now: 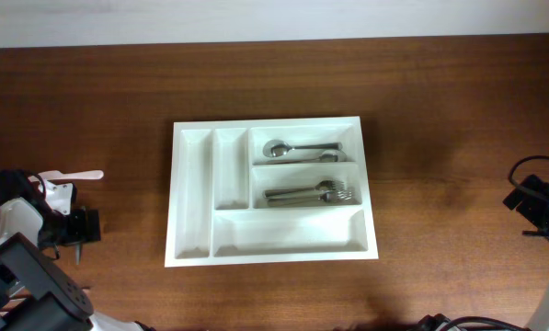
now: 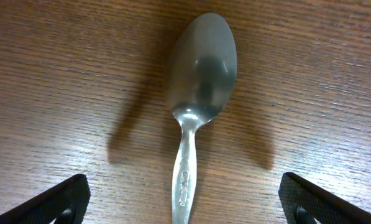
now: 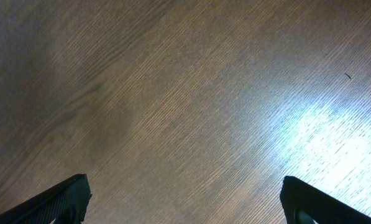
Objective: Pack container
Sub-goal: 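Close the left gripper on the small spoon's handle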
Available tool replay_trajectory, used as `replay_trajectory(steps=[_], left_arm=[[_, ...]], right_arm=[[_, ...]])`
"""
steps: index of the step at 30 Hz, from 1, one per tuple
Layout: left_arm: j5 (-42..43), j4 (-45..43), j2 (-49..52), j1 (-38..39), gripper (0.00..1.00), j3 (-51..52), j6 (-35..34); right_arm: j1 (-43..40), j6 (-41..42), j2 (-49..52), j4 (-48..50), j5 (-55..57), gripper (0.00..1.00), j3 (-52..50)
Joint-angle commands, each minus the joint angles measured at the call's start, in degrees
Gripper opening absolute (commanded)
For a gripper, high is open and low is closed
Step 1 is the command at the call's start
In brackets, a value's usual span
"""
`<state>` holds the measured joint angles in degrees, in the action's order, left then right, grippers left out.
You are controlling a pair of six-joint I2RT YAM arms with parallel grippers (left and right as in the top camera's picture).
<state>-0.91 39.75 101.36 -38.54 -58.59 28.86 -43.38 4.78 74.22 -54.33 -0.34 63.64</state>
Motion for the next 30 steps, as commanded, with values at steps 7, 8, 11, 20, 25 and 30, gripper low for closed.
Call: replay_trajectory(steps=[7,8,11,20,25,30], left_arm=[[-0.37,-0.76,3.74,-0.24,0.99,0.48,-0.55],[-0.37,-0.87,3.74,-0.24,0.99,0.48,-0.55],[-0.35,-1.57,3.74,-0.24,0.99,0.48,-0.55],[-0.37,-3.37,3.74,-0.24,0.67,0.48,-0.57],[-0.37,-3.34,3.74,-0.24,0.4,0.48,-0.57],[-0.35,-3.34,3.74,-0.24,0.21,0.48,-0.59]], right_arm=[[-0.31,0.57,0.15,0.17,-0.33,0.99,0.0],[-0.31,0.57,0.15,0.17,-0.33,0.99,0.0],[-0.31,0.57,0.15,0.17,-0.33,0.99,0.0],[-0.31,0.59,0.15,0.17,-0.33,0.99,0.0],[-0.31,0.57,0.15,0.17,-0.33,0.99,0.0],[-0.31,0.57,0.15,0.17,-0.33,0.99,0.0]])
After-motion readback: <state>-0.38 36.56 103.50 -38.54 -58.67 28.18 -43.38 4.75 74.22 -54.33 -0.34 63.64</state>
